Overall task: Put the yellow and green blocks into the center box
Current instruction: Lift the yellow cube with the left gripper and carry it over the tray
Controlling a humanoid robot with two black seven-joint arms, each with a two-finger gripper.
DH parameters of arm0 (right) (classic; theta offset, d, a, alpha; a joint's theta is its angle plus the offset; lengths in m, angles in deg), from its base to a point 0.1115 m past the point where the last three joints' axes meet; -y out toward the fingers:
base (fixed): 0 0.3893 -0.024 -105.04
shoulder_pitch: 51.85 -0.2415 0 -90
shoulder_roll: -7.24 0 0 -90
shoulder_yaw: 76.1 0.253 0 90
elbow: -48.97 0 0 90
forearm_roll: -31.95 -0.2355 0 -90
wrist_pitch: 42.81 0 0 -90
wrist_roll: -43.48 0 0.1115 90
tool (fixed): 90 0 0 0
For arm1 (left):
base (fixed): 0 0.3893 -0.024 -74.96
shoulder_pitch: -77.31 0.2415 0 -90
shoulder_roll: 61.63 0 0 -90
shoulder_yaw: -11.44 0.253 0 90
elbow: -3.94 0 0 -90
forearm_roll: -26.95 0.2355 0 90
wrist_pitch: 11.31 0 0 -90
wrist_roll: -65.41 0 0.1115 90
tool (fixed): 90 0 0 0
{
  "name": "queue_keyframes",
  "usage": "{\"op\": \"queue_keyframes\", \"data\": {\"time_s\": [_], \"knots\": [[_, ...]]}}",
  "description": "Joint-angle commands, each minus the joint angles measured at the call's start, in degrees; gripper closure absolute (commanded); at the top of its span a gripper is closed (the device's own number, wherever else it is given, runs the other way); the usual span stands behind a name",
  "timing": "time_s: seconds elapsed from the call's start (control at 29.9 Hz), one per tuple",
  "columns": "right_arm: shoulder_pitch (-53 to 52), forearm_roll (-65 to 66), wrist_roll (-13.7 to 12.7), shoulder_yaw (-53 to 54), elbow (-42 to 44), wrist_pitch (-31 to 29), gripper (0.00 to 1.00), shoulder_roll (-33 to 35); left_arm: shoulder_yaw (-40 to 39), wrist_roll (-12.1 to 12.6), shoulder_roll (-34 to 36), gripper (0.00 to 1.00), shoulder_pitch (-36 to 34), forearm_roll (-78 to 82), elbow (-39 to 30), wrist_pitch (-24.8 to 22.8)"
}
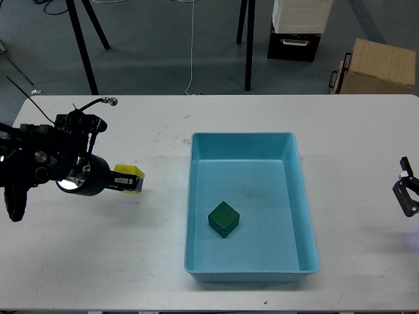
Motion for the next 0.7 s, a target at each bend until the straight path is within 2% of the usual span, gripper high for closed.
{"op": "queue_keyframes", "data": {"time_s": [0.0, 0.13, 0.2, 0.3, 0.4, 0.54, 0.67], "knots": [[0.71, 0.07, -0.02, 1.13, -0.31, 0.00, 0.00, 0.08, -3.43, -0.64, 0.65, 1.00, -9.46, -1.17, -2.22, -3.74], [0.80, -0.01, -0.02, 1.83, -0.22, 0.00, 0.00, 0.17, -5.98, -2.05, -2.33, 1.00, -16.24, -7.04, -2.48, -7.61], [0.80, -0.02, 0.07, 1.92, -0.22, 0.00, 0.00, 0.09, -6.16, -2.40, -6.89, 1.00, -18.53, -9.08, -2.66, -8.84], [0.80, -0.02, 0.07, 1.92, -0.22, 0.00, 0.00, 0.08, -6.16, -4.24, -14.63, 1.00, -20.99, -10.75, -3.62, -9.11], [0.71, -0.02, 0.07, 1.92, -0.04, 0.00, 0.00, 0.00, -5.73, -5.65, -22.88, 1.00, -21.26, -12.42, -3.45, -8.85], [0.80, -0.01, 0.07, 1.83, 0.31, 0.00, 0.00, 0.00, -3.71, -5.74, -30.98, 0.99, -20.30, -12.42, -3.01, -8.50], [0.89, 0.07, 0.07, 1.66, 0.31, 0.00, 0.00, 0.00, -2.65, -5.65, -33.63, 0.87, -17.41, -12.42, -0.83, -8.06]]}}
